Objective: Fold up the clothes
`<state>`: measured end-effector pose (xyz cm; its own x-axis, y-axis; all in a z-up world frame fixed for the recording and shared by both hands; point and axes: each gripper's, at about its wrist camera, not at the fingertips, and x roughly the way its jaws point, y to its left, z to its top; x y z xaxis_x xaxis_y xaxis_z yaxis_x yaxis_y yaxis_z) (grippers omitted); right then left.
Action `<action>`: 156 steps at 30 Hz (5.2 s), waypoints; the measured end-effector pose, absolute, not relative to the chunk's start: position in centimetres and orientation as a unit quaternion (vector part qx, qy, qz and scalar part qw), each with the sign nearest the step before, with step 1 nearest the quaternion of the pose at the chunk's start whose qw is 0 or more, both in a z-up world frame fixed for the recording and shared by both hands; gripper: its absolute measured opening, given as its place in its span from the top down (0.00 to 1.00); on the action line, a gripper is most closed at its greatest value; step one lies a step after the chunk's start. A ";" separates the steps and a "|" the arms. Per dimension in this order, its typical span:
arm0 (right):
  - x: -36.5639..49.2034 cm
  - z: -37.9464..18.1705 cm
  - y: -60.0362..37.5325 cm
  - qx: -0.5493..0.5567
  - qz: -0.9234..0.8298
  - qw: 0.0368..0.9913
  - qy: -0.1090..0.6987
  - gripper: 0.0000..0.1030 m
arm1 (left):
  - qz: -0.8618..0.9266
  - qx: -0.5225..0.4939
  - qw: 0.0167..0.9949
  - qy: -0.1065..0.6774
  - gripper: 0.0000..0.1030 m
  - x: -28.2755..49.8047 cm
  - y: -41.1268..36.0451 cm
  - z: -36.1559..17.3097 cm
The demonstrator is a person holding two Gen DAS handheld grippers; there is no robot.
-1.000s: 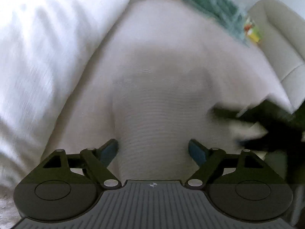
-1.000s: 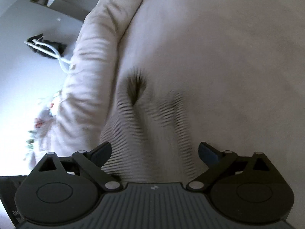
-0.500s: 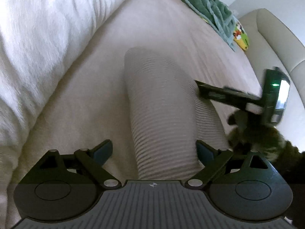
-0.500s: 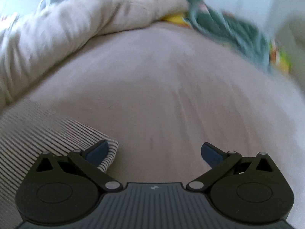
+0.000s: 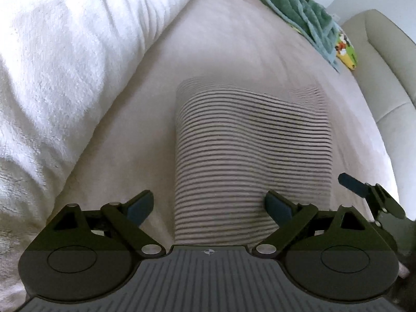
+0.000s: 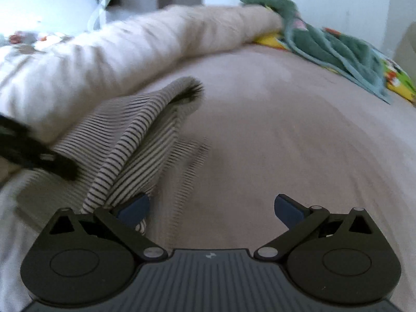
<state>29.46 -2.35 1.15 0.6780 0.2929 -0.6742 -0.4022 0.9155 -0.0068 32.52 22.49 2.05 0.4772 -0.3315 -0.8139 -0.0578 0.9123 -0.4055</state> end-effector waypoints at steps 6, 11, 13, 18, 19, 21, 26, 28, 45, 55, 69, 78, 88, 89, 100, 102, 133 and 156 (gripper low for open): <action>30.7 2.6 -5.6 -0.046 0.196 0.904 0.378 0.00 | -0.094 -0.176 0.834 0.514 0.07 32.6 20.6 1.4; 32.2 5.8 -7.3 0.022 0.185 0.922 0.341 0.00 | -0.105 -0.146 0.833 0.523 0.05 32.5 19.0 0.7; 32.8 5.9 -5.9 0.030 0.202 0.920 0.335 0.00 | -0.107 -0.148 0.832 0.524 0.05 32.3 19.1 0.7; 33.6 1.1 -1.6 -0.072 0.174 0.899 0.397 0.00 | -0.118 -0.156 0.828 0.525 0.06 32.1 19.9 1.2; 33.5 0.2 -2.0 -0.068 0.164 0.900 0.397 0.00 | -0.125 -0.175 0.828 0.517 0.06 32.0 20.7 1.7; 34.0 -0.2 -3.3 -0.027 0.158 0.895 0.417 0.00 | -0.136 -0.231 0.828 0.492 0.06 32.2 22.7 2.8; 34.3 0.1 -2.9 -0.068 0.175 0.888 0.419 0.00 | -0.103 -0.300 0.833 0.454 0.06 36.4 26.1 3.0; 33.8 0.3 -2.5 -0.088 0.173 0.890 0.413 0.00 | -0.106 -0.309 0.822 0.467 0.11 38.3 26.1 1.5; 32.9 0.3 -3.7 -0.037 0.171 0.893 0.414 0.00 | -0.131 -0.275 0.808 0.504 0.18 36.2 24.8 0.4; 36.5 1.2 -1.1 -0.067 0.132 0.919 0.365 0.00 | -0.104 -0.227 0.823 0.510 0.10 35.0 22.4 0.7; 36.9 -2.2 -5.2 0.218 0.200 0.805 0.514 0.14 | -0.105 -0.187 0.827 0.519 0.10 32.7 21.0 1.6; 36.9 -3.4 -3.3 0.273 0.249 0.769 0.522 0.06 | -0.123 -0.211 0.825 0.511 0.13 31.8 21.8 1.1; 36.9 -1.0 -6.3 0.285 0.253 0.787 0.485 0.07 | -0.125 -0.182 0.843 0.491 0.13 30.2 22.1 2.6; 36.5 -0.8 -7.0 0.281 0.249 0.792 0.480 0.07 | -0.125 -0.185 0.840 0.495 0.10 29.6 22.4 2.4; 32.7 0.0 -6.2 -0.034 0.207 0.889 0.408 0.01 | -0.113 -0.277 0.829 0.473 0.09 28.0 25.4 1.8; 32.5 0.3 -5.9 -0.080 0.214 0.894 0.386 0.01 | -0.106 -0.285 0.828 0.471 0.11 29.0 25.3 1.7; 26.3 0.6 -5.7 -0.124 0.181 0.903 0.370 0.02 | -0.094 -0.156 0.849 0.496 0.30 22.5 18.1 1.2; 21.0 -0.1 -5.4 -0.133 0.189 0.897 0.376 0.00 | -0.061 -0.076 0.887 0.451 0.04 19.4 13.2 2.0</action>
